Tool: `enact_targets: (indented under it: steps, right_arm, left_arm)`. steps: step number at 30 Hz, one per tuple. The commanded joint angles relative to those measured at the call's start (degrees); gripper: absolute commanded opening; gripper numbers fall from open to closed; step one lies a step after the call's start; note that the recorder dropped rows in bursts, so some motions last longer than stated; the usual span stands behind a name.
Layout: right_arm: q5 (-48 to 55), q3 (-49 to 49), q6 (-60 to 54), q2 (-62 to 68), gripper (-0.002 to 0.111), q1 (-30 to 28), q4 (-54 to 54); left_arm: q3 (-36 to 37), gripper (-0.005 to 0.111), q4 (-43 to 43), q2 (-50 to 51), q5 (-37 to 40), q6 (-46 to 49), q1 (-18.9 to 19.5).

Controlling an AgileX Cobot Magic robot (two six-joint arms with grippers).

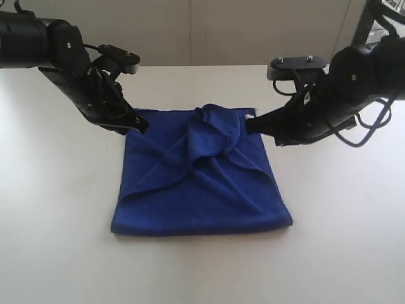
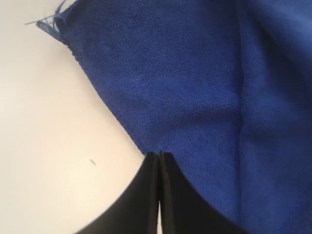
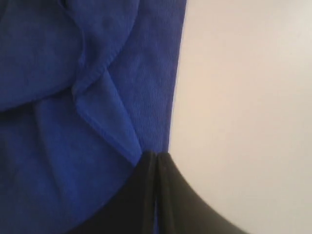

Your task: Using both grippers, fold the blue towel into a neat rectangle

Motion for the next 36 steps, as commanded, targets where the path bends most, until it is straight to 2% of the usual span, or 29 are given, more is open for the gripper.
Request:
enact_targets:
  steps: [1, 5, 7, 10, 24, 29, 36]
  right_arm:
    - [2.7, -5.4, -4.9, 2.5, 0.000, -2.6, 3.8]
    - [6.7, -7.0, -21.7, 5.9, 0.000, -2.6, 16.5]
    - [5.5, -7.0, -26.2, 7.2, 0.000, -2.6, 19.8]
    - [2.4, -7.0, -26.6, 9.1, 0.000, -2.6, 20.1]
    - [-5.1, -7.2, -30.1, 16.1, 0.000, -2.6, 20.9]
    - [-6.0, -7.2, -30.2, 18.8, 0.000, -2.6, 20.9]
    - [-6.9, -7.2, -30.2, 19.2, 0.000, -2.6, 20.8]
  left_arm:
    - [0.2, 0.000, -1.2, -0.8, 1.6, -0.4, -2.1]
    - [0.2, 0.000, -1.2, -0.8, 5.7, -0.4, -4.6]
    - [0.2, 0.000, -1.0, -0.8, 10.0, -0.4, -5.0]
    - [0.8, 0.000, -1.0, -0.8, 15.8, -0.4, -5.0]
    - [8.4, 0.000, 0.3, 0.7, 3.2, -0.1, -4.9]
    - [8.8, 0.000, 0.5, 1.0, 4.8, -0.1, -4.9]
    - [8.8, 0.000, 5.4, 2.6, 11.4, 0.0, -4.9]
